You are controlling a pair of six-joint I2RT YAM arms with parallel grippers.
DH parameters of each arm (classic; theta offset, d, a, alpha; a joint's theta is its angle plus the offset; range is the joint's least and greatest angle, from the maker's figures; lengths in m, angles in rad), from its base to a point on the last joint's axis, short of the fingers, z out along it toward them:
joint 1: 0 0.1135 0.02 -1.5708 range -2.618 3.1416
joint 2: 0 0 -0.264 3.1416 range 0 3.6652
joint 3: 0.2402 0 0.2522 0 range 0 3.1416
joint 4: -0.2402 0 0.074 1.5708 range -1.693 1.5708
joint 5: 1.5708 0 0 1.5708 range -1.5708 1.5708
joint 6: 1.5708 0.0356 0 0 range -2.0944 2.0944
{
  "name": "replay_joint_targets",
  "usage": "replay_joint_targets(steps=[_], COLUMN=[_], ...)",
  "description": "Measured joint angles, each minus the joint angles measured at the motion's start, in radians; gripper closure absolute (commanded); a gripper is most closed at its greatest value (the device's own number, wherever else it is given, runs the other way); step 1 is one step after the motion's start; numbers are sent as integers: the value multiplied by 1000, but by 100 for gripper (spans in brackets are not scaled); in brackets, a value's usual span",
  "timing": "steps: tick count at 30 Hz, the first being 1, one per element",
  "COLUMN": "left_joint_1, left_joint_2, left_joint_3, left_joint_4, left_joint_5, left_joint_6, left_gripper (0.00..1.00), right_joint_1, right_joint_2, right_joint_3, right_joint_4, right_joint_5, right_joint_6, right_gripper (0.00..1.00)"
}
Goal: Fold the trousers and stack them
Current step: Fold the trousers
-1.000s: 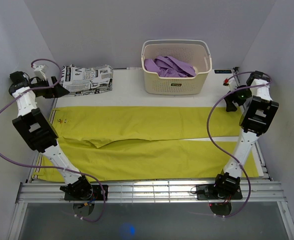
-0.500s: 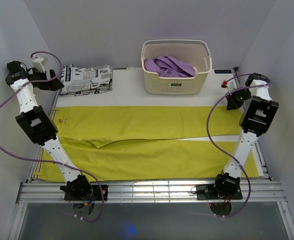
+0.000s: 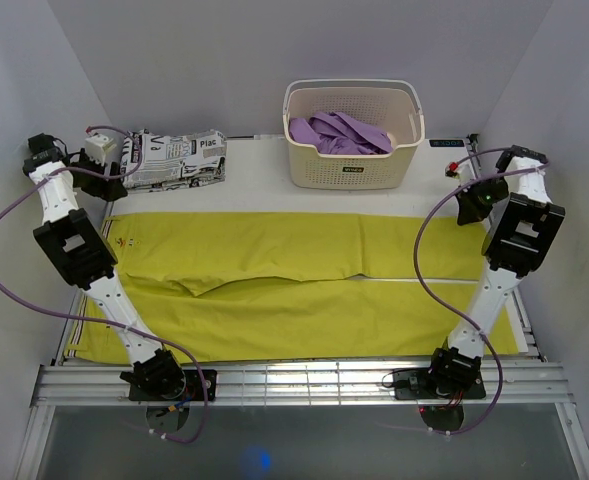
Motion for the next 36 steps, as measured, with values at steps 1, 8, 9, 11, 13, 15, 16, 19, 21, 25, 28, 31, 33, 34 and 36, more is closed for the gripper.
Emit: replay_joint_targets(steps=[1, 8, 9, 11, 13, 15, 16, 19, 21, 25, 28, 31, 33, 34, 36], left_joint_1=[0, 0, 0, -2, -5, -9, -12, -21, -29, -39, -47, -54, -59, -61, -65], left_joint_2=[0, 27, 41, 75, 112, 151, 169, 190, 193, 192, 183, 181, 182, 183, 183], left_joint_3=[0, 3, 4, 4, 3, 0, -1, 8, 15, 13, 1, 4, 21, 29, 39], left_joint_4=[0, -25, -35, -58, -76, -90, -95, -98, -105, -134, -158, -187, -209, -216, -216], left_joint_5=[0, 1, 0, -5, -20, -46, -59, -65, -79, -100, -108, -114, -119, -121, -123], left_joint_6=[22, 175, 197, 242, 284, 323, 338, 355, 367, 412, 442, 451, 447, 443, 421], left_gripper=[18, 16, 16, 15, 14, 14, 15, 19, 23, 43, 63, 93, 100, 100, 100], right_joint_1=[0, 2, 2, 2, 2, 2, 2, 2, 2, 2, 2, 2, 2, 3, 4], right_joint_2=[-23, -145, -146, -145, -145, -145, -145, -145, -145, -145, -145, -145, -145, -145, -149], right_joint_3=[-9, -42, -42, -47, -50, -50, -50, -50, -50, -51, -51, -40, -9, 13, 51], right_joint_4=[-2, -8, -8, -8, -10, -9, -10, -11, -11, -11, -11, -21, -39, -45, -52], right_joint_5=[-1, -3, -3, 2, 6, 11, 14, 23, 31, 42, 44, 46, 45, 44, 39], right_joint_6=[-1, -6, -6, -6, -6, -6, -6, -6, -6, -6, -6, -2, 1, 1, 2], right_gripper=[92, 92, 92, 92, 92, 92, 92, 92, 92, 92, 92, 92, 92, 92, 92])
